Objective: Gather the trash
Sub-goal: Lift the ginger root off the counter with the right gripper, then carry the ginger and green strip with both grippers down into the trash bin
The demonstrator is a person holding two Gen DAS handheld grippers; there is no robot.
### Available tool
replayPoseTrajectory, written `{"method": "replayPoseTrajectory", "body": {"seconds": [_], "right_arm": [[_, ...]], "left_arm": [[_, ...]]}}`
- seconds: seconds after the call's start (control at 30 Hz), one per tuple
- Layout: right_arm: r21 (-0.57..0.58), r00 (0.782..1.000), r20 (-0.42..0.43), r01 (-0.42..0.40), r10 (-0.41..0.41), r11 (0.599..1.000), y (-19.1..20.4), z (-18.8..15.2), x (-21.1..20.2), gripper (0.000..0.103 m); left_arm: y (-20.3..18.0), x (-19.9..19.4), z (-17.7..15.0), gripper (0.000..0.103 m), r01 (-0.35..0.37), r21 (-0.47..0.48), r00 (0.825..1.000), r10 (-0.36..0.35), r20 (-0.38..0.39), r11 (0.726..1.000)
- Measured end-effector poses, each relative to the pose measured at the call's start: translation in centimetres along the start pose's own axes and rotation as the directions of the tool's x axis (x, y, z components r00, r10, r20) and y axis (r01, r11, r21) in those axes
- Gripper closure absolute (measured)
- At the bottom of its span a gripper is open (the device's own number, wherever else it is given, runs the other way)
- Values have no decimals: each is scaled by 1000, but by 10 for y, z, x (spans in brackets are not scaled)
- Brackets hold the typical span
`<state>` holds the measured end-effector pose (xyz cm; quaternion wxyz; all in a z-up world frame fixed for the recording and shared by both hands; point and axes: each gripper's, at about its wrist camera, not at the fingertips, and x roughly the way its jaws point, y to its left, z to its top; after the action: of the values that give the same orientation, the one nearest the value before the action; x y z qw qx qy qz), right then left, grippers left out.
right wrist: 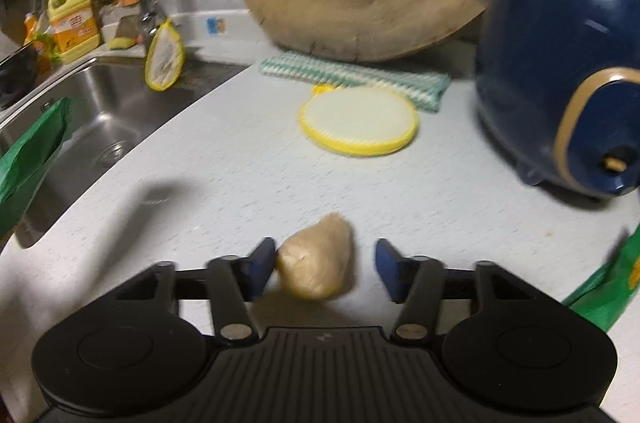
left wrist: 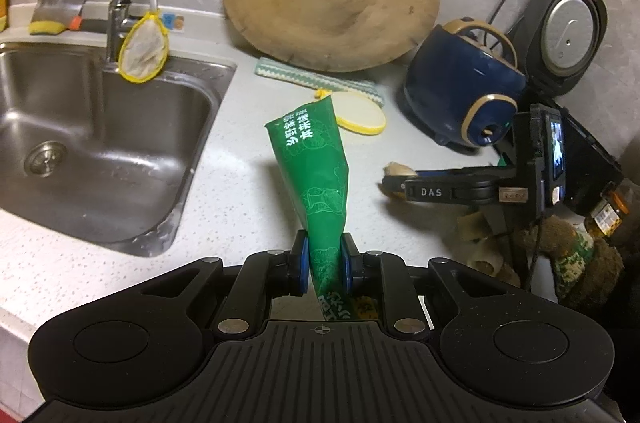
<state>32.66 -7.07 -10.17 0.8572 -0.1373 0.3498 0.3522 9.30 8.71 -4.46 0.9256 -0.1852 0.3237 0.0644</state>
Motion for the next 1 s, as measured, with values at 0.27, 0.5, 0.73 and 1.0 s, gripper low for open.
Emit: {"method": "replayPoseTrajectory", "body": {"seconds": [0.27, 0.5, 0.73, 1.0], "right_arm": [[-16, 999, 26, 46, -46, 999, 12, -6, -17, 64], [-19, 985, 119, 129, -126, 991, 15, -12, -69, 64], [8, 964, 170, 207, -205, 978, 33, -31, -132, 64], [29, 963, 158, 218, -220, 975, 98, -73, -179, 64]], "left_arm": [[4, -2, -3, 84, 14, -3, 1000, -14, -11, 1000], [6, -2, -7, 84, 65, 15, 998, -65, -19, 998], [29, -23, -15, 84, 153, 34, 988, -152, -14, 988], [64, -62, -44, 84, 332, 117, 943, -325, -74, 936]]}}
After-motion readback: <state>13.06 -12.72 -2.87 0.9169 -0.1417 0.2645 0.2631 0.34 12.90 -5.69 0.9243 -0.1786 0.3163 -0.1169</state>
